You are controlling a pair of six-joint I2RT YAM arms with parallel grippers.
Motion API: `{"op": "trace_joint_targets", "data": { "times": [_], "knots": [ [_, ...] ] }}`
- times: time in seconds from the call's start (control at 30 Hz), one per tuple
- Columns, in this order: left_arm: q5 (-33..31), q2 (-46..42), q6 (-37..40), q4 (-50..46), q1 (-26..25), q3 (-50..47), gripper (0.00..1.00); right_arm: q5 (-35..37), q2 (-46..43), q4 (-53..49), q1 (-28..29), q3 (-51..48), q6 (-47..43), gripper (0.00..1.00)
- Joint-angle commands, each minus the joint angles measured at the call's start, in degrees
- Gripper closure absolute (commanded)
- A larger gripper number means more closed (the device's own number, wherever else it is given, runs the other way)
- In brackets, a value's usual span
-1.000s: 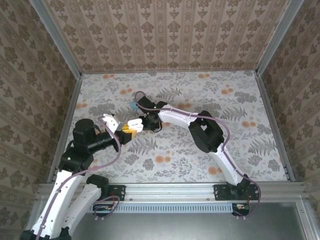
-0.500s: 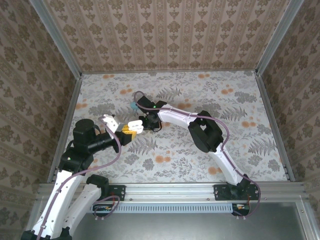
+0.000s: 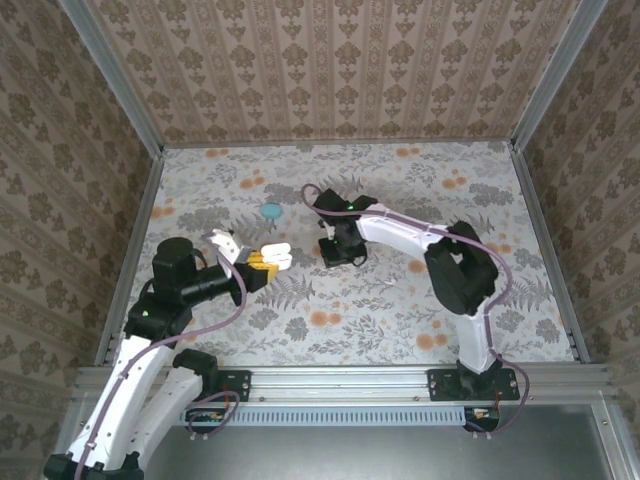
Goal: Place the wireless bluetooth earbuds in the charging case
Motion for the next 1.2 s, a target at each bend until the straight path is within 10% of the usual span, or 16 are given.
{"op": "trace_joint_targets", "data": {
  "times": [0.0, 0.77, 1.17],
  "knots": [
    [3.75, 1.08, -0.91, 6.17, 0.35, -1.42, 1.00, 3.96, -5.38, -7.08, 0.55, -3.72, -8.45, 0.86],
    [-1.29, 1.32, 3.30, 8.14, -0.19, -8.19, 1.00, -2.38, 7.48, -12.98, 1.43, -2.30, -22.86, 0.77],
    [-2.43, -0.78, 1.97, 6.43, -0.45, -6.50, 1.00, 0.66, -5.21, -6.37, -0.15, -6.87, -11.98, 0.54]
  ]
}}
